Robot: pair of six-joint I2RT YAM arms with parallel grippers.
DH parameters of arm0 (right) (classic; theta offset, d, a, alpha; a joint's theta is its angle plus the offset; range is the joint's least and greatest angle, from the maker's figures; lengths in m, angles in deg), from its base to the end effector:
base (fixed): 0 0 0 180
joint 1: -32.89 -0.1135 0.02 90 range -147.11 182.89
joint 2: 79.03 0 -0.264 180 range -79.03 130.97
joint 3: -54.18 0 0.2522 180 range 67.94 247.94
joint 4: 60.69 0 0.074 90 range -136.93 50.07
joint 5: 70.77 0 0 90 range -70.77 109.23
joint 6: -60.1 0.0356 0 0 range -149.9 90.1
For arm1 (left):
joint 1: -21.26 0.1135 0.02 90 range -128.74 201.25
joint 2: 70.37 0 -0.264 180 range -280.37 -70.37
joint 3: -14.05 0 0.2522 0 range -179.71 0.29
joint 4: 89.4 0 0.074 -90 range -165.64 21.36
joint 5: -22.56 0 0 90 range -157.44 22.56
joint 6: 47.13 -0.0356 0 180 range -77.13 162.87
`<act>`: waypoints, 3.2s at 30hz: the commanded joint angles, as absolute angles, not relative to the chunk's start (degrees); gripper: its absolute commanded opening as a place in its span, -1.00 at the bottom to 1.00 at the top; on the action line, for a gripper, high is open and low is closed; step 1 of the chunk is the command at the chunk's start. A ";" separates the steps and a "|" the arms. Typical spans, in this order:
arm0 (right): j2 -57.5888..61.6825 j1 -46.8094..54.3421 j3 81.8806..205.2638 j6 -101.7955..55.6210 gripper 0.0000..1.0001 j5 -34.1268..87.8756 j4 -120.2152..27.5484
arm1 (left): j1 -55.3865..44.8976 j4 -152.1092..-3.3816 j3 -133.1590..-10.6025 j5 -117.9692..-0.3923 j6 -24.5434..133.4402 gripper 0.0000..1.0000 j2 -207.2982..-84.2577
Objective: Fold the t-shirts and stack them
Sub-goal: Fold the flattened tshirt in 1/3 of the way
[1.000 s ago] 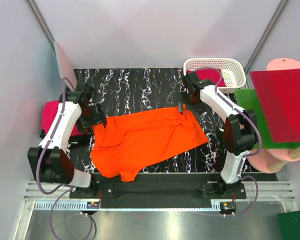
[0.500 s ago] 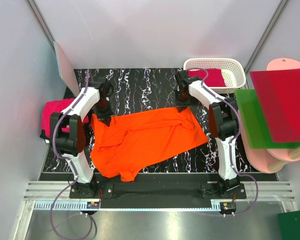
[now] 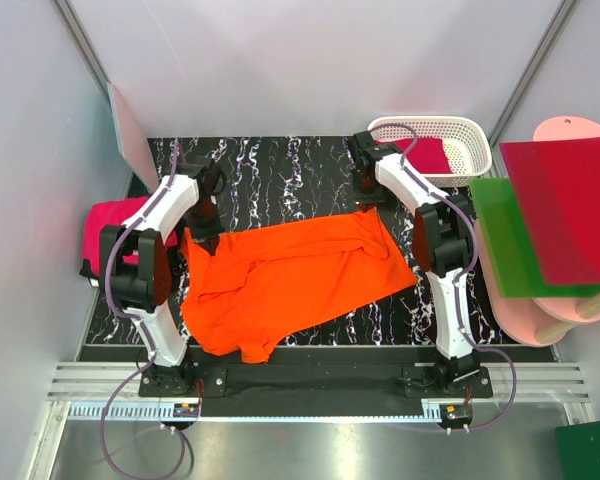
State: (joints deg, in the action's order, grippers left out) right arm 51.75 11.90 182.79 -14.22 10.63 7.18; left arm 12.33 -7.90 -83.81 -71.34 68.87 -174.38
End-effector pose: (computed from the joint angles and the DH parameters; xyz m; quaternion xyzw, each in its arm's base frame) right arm 0.4517 0.1676 0.2012 -0.0325 0.9816 -0.0157 0.1873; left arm 0.3354 -0.0503 0.2332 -0.1490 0.9880 0.0263 0.0298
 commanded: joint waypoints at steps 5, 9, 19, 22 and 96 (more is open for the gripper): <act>49.46 11.62 181.33 -12.68 -1.00 7.64 10.29 | 12.20 -7.61 -83.38 -73.24 67.04 -1.00 -174.35; 51.82 11.62 181.40 -12.15 -1.00 5.88 10.81 | 12.20 -7.61 -83.30 -73.51 67.13 -1.00 -174.70; 62.99 11.62 194.39 -12.67 -1.00 -4.49 10.81 | 10.97 -6.21 -83.30 -75.70 68.09 -1.00 -174.87; 65.80 11.62 200.99 -13.73 -1.00 -8.88 10.99 | 10.53 -5.59 -83.12 -76.75 68.36 -1.00 -174.61; 59.93 12.41 191.25 -13.47 -1.00 -14.43 16.09 | 7.63 2.49 -116.25 -80.10 68.71 -1.00 -205.98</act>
State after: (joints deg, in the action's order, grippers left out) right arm 64.40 11.81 193.74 -14.85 -11.62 14.48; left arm 8.65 -0.31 -110.21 -81.09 67.97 -201.42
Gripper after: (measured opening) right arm 0.009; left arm 0.005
